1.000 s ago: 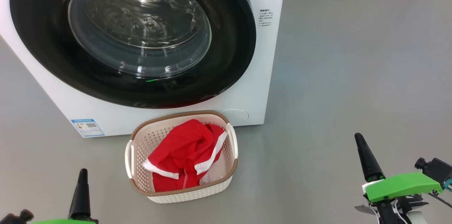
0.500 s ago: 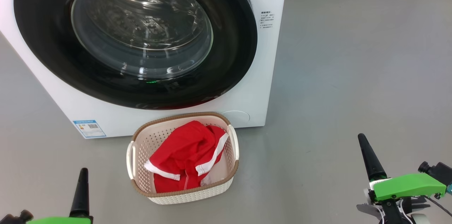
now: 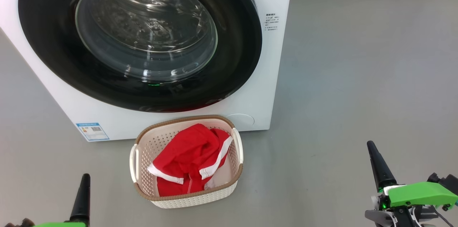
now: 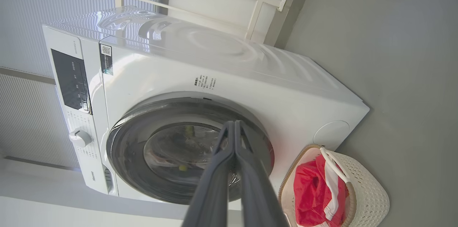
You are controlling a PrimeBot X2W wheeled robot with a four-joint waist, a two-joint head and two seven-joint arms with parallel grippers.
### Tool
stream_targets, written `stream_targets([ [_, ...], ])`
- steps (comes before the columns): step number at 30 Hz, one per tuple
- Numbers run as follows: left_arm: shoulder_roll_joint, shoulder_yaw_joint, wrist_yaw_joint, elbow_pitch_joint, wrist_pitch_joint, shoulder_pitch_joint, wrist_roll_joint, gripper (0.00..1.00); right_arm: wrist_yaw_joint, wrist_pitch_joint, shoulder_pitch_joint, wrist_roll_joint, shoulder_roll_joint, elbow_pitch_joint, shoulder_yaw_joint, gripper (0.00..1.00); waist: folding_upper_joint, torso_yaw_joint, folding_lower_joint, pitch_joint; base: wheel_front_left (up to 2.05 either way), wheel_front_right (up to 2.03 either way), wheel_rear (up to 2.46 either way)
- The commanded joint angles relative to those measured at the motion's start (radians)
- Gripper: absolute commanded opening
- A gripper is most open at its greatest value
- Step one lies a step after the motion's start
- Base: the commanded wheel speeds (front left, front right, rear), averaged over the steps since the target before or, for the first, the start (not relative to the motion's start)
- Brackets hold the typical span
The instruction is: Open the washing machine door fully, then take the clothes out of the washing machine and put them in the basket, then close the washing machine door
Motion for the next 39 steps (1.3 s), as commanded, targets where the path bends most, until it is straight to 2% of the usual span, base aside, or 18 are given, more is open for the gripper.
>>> stream_targets([
  [1, 0.009, 0.033, -0.009, -0.015, 0.011, -0.054, -0.037, 0.0, -0.001, 0.009, -0.008, 0.037, 0.002, -0.029, 0.003, 0.0, 0.0, 0.001, 0.0, -0.001, 0.0, 0.0, 0.0],
  [22, -0.002, 0.055, -0.013, 0.021, 0.065, -0.074, -0.224, 0.0, -0.001, 0.069, 0.011, 0.223, 0.024, -0.03, -0.041, 0.0, 0.0, 0.008, 0.0, -0.013, 0.0, 0.0, 0.0],
  [39, -0.003, 0.057, -0.013, 0.021, 0.066, -0.074, -0.223, 0.0, -0.001, 0.072, 0.01, 0.22, 0.027, -0.03, -0.045, 0.0, 0.0, 0.008, 0.0, -0.013, 0.0, 0.0, 0.0],
])
